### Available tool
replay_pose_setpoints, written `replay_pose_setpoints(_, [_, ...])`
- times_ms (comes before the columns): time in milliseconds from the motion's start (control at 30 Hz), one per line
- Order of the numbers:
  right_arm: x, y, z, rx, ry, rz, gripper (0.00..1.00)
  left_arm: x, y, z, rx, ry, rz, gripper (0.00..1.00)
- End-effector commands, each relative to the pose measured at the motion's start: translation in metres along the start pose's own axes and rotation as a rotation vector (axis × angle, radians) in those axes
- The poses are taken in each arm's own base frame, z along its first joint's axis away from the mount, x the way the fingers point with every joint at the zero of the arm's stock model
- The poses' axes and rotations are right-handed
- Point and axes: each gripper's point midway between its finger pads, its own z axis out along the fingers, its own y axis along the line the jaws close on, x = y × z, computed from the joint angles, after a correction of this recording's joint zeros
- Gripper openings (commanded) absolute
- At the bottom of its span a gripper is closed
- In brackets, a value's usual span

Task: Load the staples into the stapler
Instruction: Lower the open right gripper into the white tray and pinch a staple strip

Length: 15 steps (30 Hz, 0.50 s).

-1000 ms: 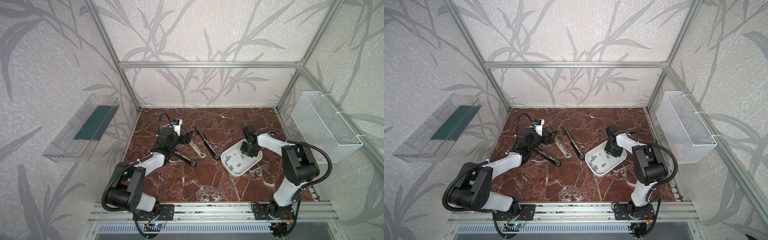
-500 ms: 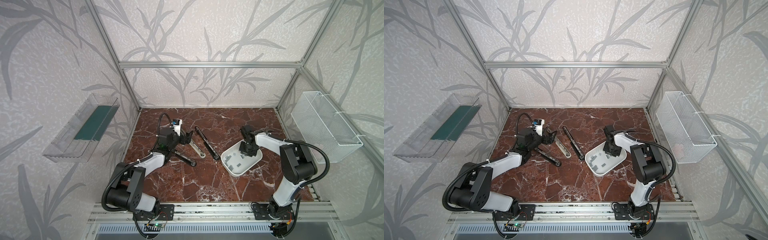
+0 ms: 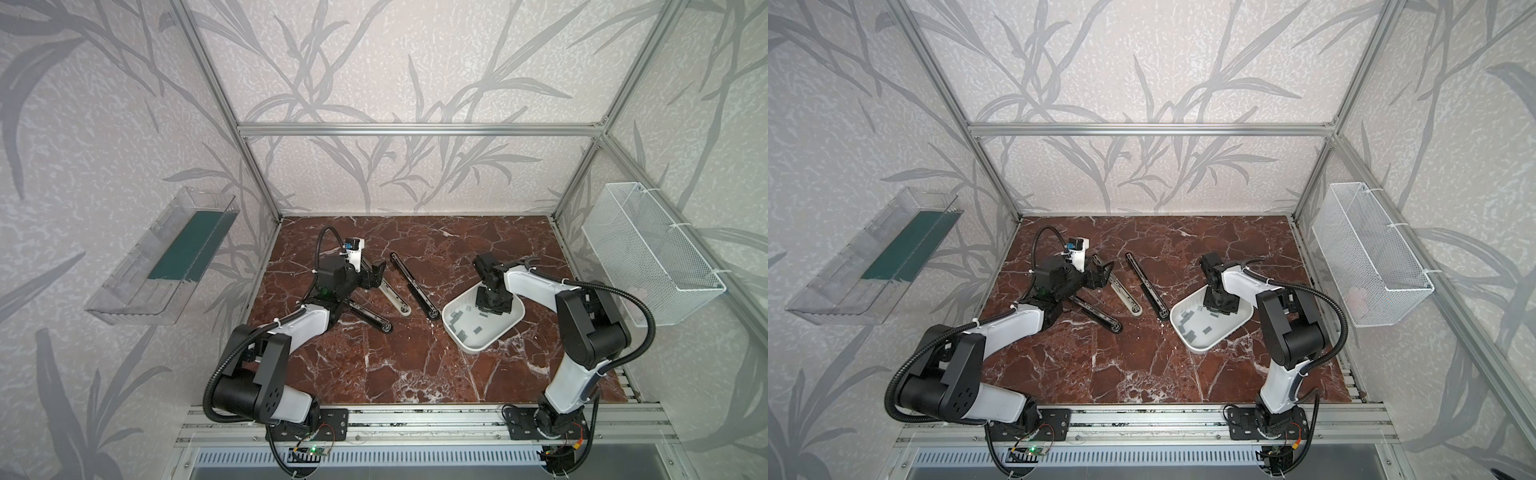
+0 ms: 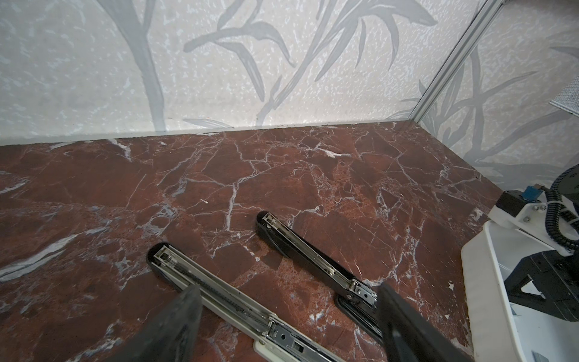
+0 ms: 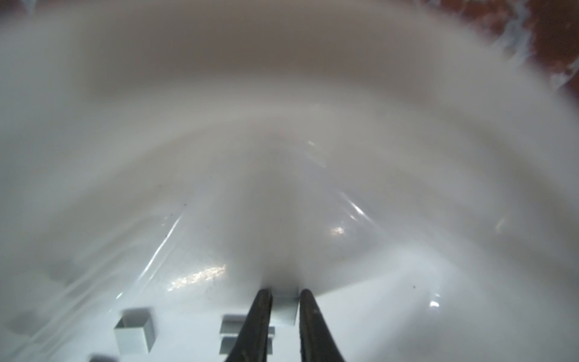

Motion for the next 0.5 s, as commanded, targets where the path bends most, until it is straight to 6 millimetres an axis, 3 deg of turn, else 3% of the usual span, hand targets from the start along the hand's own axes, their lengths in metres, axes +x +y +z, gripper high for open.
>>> replay_pose_setpoints(0, [0.001, -0.007, 0.004, 0.042, 0.016, -0.012, 0.24, -0.010, -0.005, -0.003, 0.017, -0.020, 0.028, 0.88])
replay_pose_setpoints(467, [0.004, -0.005, 0.017, 0.032, 0.015, -0.008, 0.20, -0.013, -0.006, -0.006, 0.020, -0.027, 0.031, 0.88])
